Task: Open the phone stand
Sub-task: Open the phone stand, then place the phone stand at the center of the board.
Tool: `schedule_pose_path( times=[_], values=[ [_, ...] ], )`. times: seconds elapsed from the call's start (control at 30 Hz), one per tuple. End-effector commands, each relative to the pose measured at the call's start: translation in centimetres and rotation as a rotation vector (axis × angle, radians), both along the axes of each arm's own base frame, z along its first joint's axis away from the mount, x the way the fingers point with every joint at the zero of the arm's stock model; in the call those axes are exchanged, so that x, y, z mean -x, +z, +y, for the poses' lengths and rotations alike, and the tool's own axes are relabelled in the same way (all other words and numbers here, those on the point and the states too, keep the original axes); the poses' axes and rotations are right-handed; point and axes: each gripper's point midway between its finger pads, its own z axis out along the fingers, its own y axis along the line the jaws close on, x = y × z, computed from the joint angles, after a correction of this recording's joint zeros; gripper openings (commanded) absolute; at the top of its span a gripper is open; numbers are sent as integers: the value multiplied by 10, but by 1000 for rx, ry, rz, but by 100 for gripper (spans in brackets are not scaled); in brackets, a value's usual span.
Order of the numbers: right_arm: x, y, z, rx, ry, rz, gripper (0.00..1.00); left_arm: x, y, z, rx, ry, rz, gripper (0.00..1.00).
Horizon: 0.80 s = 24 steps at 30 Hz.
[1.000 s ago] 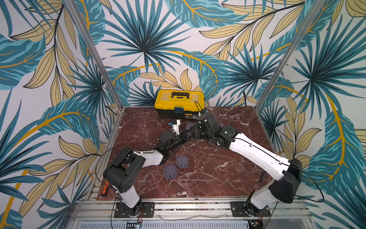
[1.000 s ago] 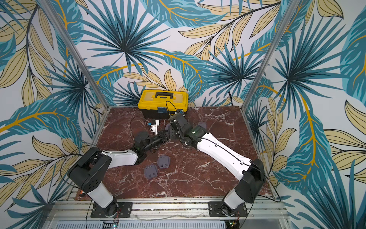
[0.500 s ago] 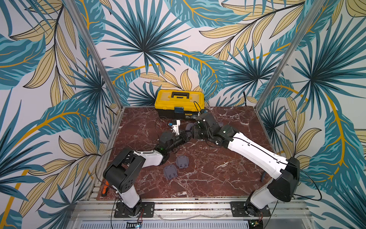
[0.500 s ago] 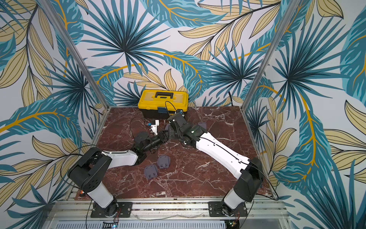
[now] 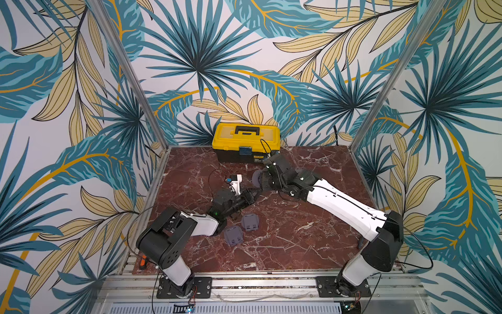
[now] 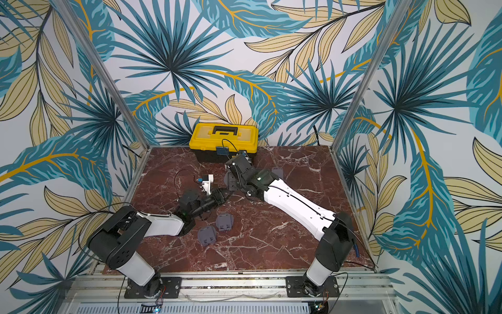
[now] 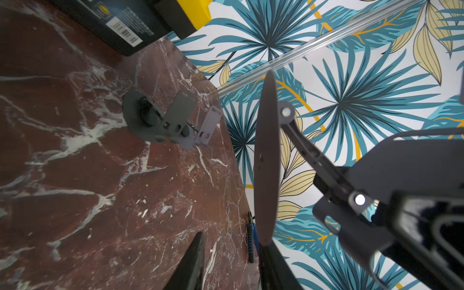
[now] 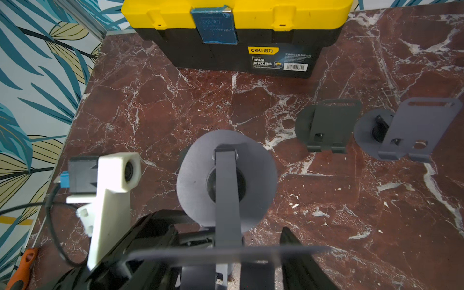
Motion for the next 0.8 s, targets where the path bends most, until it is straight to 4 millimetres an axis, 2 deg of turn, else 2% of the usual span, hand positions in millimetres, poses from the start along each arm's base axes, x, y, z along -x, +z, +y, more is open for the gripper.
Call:
schedule_pose_path(
  times=[0.0, 0.33, 0.47, 0.77],
  values=[
    [-7, 5, 2, 11, -7, -20, 46, 4, 2, 11, -12, 15, -27, 39],
    [-30, -20, 11, 95, -18, -1, 46, 14, -13, 49, -68, 66, 11, 40],
    [-41, -36, 8, 145, -41, -3, 46, 20, -12, 62, -115, 87, 8, 40],
    [-66, -71, -2, 135, -70, 48, 46, 26, -4, 87, -188, 149, -5, 41]
  ],
)
